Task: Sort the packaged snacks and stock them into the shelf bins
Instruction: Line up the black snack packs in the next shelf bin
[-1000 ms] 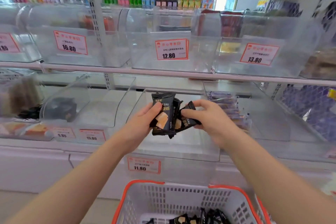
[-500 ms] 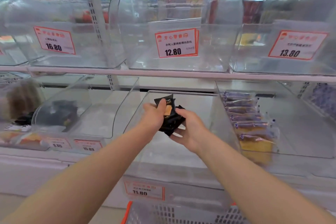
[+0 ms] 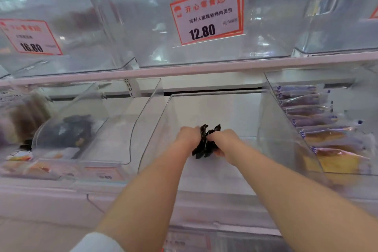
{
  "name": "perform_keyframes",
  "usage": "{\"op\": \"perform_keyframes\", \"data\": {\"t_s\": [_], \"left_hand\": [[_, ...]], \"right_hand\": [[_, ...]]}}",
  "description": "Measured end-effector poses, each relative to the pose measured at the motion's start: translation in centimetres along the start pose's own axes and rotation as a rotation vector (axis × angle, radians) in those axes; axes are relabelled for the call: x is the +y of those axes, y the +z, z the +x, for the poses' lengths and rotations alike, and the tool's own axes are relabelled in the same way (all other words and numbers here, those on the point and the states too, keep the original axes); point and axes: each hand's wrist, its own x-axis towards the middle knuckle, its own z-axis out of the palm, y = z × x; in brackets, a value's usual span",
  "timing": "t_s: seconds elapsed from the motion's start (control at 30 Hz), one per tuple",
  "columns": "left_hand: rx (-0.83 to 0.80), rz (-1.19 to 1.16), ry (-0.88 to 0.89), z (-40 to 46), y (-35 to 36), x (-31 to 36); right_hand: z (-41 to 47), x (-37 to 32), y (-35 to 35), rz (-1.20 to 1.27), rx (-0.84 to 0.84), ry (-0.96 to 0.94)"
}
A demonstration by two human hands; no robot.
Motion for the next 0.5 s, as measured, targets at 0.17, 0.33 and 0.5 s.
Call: {"op": "perform_keyframes", "data": {"t_s": [0.17, 0.33, 0.5], "left_hand": [[-0.005, 0.398, 0.075, 0.7, 0.2, -0.4], [0.039, 0.843, 0.199, 1.2, -0.5, 0.1], [0.034, 1.163, 0.394, 0.8, -1.7, 0.6]], "right_hand": [[0.1, 0.2, 0.3, -0.147, -0.104, -0.103], [-0.9, 0.5, 0.0, -0.238, -0.209, -0.231], [-1.9, 1.1, 0.5, -0.532, -0.204, -0.432]]}}
